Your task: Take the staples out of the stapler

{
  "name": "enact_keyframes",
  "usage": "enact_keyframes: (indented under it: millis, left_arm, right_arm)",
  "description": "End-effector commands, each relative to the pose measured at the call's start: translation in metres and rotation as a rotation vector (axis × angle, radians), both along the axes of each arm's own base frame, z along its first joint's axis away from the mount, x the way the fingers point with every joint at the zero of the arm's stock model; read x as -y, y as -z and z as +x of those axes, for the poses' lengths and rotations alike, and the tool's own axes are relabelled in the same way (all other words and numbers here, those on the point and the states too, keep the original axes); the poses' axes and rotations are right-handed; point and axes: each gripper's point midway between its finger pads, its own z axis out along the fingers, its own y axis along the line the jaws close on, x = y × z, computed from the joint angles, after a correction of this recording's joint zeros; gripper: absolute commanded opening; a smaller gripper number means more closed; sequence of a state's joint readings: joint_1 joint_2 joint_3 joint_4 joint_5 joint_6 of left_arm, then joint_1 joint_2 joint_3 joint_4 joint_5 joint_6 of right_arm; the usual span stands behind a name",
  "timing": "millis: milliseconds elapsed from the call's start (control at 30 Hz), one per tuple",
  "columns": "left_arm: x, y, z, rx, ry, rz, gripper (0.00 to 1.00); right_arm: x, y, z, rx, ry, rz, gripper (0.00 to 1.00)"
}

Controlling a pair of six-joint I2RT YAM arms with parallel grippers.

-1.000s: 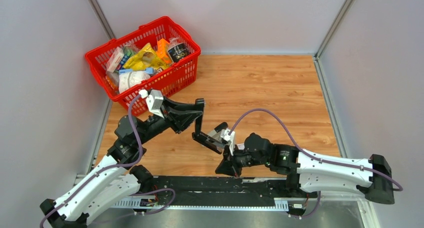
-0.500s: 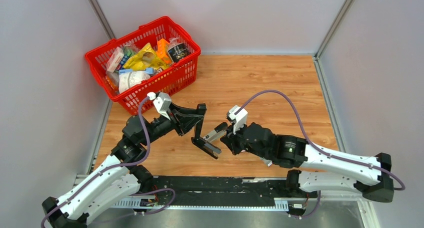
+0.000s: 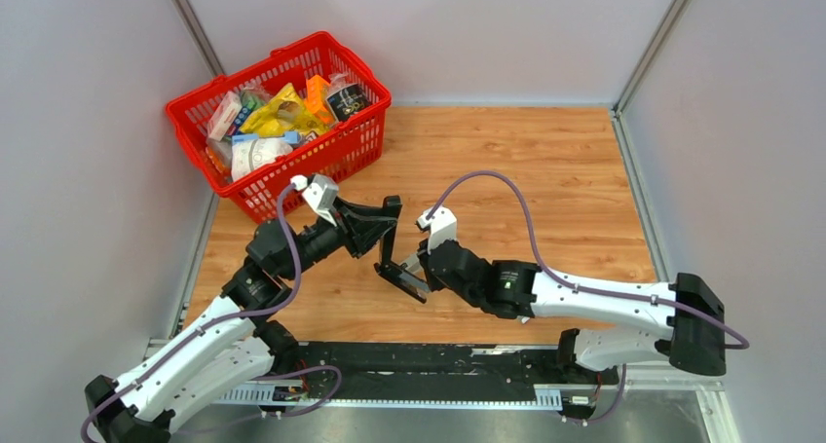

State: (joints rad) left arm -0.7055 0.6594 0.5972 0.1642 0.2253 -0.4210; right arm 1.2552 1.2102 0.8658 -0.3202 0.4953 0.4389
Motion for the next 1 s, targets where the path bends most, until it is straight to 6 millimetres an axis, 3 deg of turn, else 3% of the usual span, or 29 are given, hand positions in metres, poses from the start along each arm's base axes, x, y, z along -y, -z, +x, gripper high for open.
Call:
enact_keyframes:
  millis: [0,400,667,967]
  left_arm:
    - [-0.004,-0.026,0.007,0.04,-0.045,-0.074,0.0]
    - [-0.001,-0.013,0.037,-0.037,-0.148,-0.053,0.0]
    - [0.015,-0.019,0.054,-0.059,-0.145,-0.074,0.0]
    - [0.032,-0.009,0.071,-0.114,-0.142,-0.093,0.0]
  right_arm:
    - [-0.024,-0.007,0.003,-0.013,0.013,0.119,0.0]
    - [-0.044,0.027,-0.022,-0.161,-0.052,0.24,0.0]
    - [-0.052,0.033,-0.031,-0.213,-0.067,0.361,0.0]
    - [-0.058,0.034,-0.037,-0.226,-0.098,0.448,0.0]
